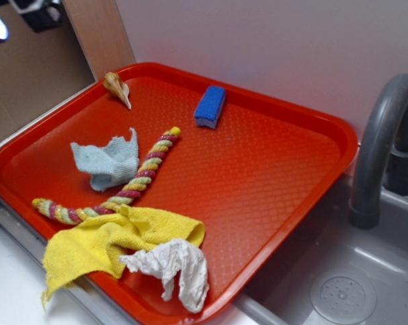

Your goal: Grab the shell.

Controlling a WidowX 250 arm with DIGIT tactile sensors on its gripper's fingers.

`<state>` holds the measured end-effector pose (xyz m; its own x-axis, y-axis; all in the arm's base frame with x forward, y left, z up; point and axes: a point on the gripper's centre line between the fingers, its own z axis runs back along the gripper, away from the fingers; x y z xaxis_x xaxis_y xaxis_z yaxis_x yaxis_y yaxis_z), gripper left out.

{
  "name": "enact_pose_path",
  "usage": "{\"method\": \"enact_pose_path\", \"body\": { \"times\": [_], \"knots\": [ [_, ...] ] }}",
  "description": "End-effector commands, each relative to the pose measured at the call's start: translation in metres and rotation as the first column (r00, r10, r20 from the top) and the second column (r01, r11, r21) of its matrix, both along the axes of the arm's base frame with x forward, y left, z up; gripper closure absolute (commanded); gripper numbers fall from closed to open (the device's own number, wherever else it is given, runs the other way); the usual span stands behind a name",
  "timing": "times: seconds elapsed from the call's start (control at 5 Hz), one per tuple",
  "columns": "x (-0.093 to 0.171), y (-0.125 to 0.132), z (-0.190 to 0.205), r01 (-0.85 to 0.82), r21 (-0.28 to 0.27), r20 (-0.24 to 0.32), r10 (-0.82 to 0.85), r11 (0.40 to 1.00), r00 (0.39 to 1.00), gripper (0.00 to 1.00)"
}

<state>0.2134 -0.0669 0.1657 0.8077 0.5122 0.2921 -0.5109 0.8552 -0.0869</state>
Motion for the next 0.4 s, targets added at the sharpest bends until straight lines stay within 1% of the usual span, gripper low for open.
{"method": "enact_pose_path", "body": {
  "times": [0.0, 0.2],
  "knots": [
    [0.049, -0.016, -0.032, -0.027, 0.110, 0.131, 0.013, 0.994, 0.991, 0.00],
    [0.065, -0.011, -0.055, -0.059, 0.062, 0.157, 0.049, 0.996, 0.986, 0.00]
  ]
}}
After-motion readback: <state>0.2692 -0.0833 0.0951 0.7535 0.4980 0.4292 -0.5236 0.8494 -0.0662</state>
